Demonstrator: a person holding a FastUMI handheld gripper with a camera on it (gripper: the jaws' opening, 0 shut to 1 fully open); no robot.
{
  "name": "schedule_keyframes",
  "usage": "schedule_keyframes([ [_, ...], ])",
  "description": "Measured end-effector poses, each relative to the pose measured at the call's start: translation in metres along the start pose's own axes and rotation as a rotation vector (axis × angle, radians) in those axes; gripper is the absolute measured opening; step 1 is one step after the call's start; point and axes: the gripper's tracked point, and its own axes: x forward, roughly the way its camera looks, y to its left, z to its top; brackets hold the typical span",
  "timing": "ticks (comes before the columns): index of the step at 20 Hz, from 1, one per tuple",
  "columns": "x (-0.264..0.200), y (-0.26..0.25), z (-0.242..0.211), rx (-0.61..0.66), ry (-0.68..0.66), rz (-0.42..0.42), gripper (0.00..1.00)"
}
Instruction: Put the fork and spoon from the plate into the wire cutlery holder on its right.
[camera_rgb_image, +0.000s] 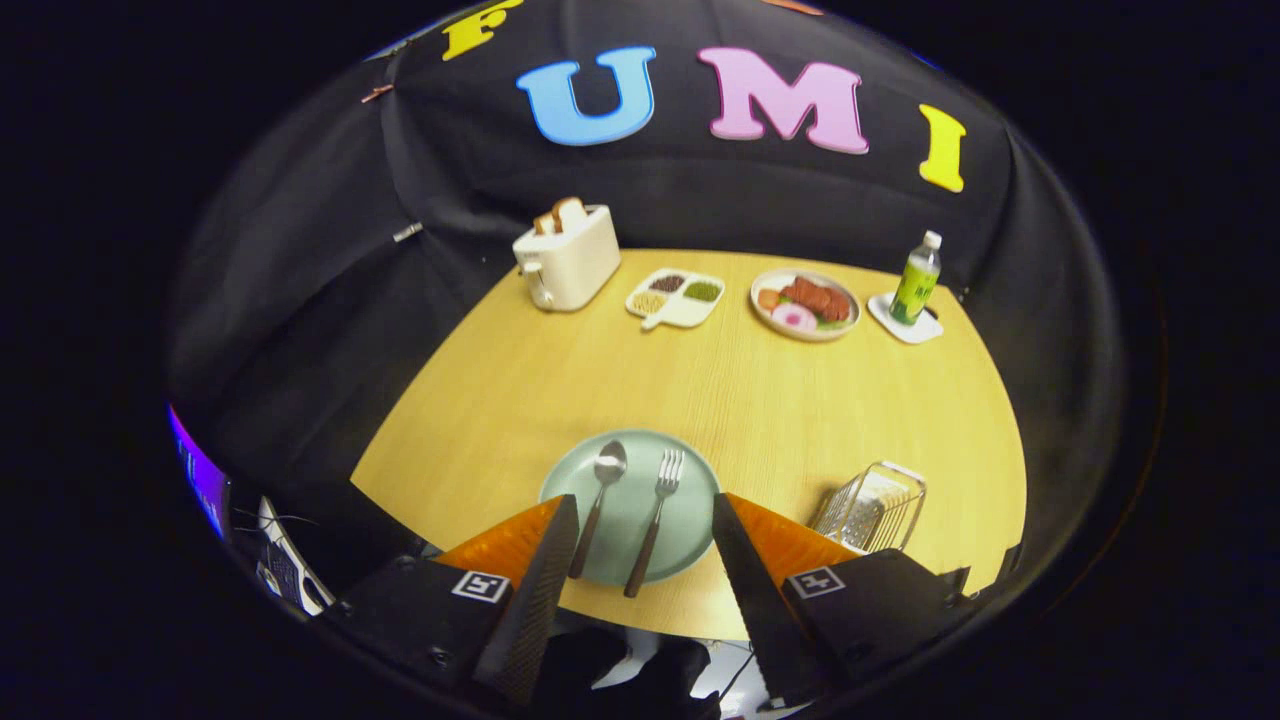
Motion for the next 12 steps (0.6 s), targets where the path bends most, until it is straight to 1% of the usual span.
schedule_keyframes([
  [1, 0.014, -0.001, -0.015, -0.002, 0.053, -0.008, 0.82],
  [2, 0.030, 0.000, -0.030, 0.006, 0.095, -0.013, 0.75],
  [4, 0.058, 0.001, -0.052, 0.037, 0.168, -0.013, 0.67],
  [6, 0.080, 0.000, -0.070, 0.046, 0.225, -0.033, 0.64],
  [8, 0.098, -0.003, -0.084, 0.056, 0.268, -0.059, 0.64],
  [10, 0.112, -0.003, -0.089, 0.066, 0.292, -0.076, 0.64],
  [12, 0.123, -0.002, -0.092, 0.074, 0.315, -0.087, 0.60],
])
